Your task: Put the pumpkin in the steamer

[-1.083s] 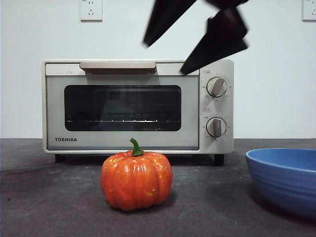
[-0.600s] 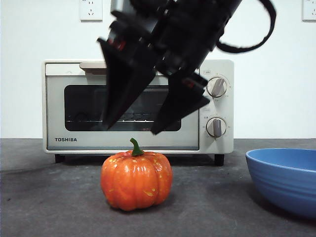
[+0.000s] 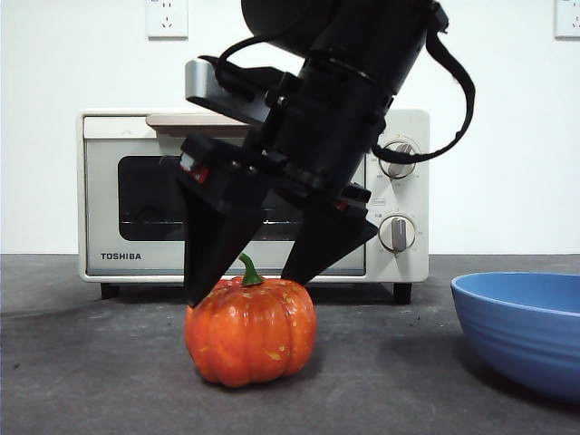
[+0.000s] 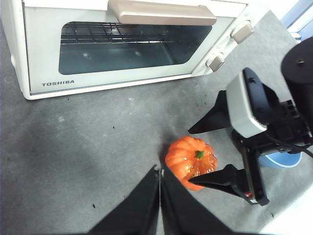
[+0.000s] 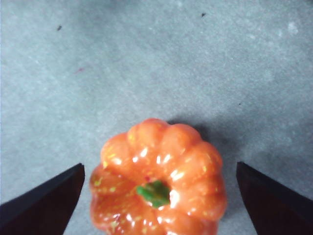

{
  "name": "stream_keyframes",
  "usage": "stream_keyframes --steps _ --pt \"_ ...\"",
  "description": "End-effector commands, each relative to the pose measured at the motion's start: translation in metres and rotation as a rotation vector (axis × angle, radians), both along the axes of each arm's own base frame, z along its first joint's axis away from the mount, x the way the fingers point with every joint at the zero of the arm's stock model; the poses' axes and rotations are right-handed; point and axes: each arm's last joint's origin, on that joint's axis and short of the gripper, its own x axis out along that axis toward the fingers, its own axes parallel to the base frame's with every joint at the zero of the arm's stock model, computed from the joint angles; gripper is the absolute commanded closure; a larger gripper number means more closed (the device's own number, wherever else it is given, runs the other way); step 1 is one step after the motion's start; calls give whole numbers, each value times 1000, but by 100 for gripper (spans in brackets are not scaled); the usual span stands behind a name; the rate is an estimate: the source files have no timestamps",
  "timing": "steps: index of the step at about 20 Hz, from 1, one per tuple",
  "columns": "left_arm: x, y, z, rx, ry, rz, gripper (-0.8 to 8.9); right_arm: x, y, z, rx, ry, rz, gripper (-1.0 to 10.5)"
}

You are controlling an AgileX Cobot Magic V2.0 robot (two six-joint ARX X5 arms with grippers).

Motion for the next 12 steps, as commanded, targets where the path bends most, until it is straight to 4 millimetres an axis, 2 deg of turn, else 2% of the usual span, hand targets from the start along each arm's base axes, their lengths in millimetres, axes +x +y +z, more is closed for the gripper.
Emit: stream_keyframes --steps 1,4,8,12 --pt "1 -1 7 1 -32 -13 799 2 8 -8 -12 12 0 450" --pt "1 -1 7 1 -32 -13 799 3 10 -17 -32 27 -1 450" --pt "1 -1 7 1 -32 -13 799 4 10 -18 -46 18 -10 455" --pt "1 -1 7 1 -32 -13 799 3 9 -17 -50 22 -9 540"
